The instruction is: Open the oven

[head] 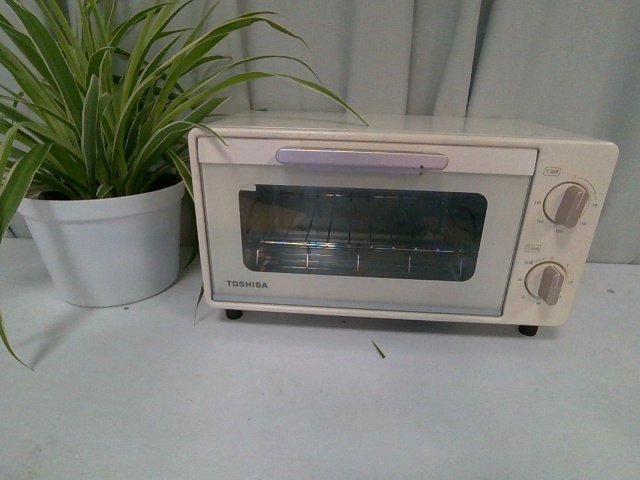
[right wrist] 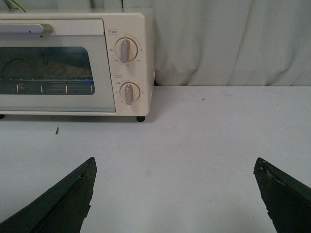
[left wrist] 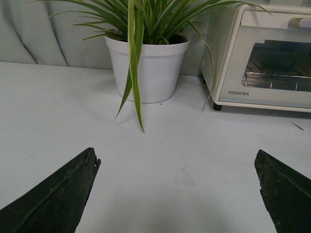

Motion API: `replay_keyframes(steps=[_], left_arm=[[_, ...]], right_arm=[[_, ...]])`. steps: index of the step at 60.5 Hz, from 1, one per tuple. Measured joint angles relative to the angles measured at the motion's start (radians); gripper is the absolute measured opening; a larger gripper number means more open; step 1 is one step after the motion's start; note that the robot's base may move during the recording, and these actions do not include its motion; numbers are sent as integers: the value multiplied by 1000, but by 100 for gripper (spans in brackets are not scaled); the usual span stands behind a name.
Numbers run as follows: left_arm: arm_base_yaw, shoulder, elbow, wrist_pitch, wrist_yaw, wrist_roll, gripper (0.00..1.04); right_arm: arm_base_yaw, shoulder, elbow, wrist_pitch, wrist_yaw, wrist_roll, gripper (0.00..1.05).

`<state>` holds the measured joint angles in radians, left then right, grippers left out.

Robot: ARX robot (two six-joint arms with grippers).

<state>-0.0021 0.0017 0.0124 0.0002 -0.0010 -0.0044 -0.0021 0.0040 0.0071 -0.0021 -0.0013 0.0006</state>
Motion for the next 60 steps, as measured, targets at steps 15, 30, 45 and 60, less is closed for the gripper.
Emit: replay_keyframes(steps=[15,30,45,60], left_arm=[[0,0,0,0,0,0,98],[0,0,0,0,0,0,98],[0,0,0,0,0,0,98],[-240,257,95,-66,-384,-232,98]], right_arm=[[0,0,0,0,0,0,95],[0,0,0,0,0,0,95],[0,0,0,0,0,0,95],[0,0,0,0,0,0,95]])
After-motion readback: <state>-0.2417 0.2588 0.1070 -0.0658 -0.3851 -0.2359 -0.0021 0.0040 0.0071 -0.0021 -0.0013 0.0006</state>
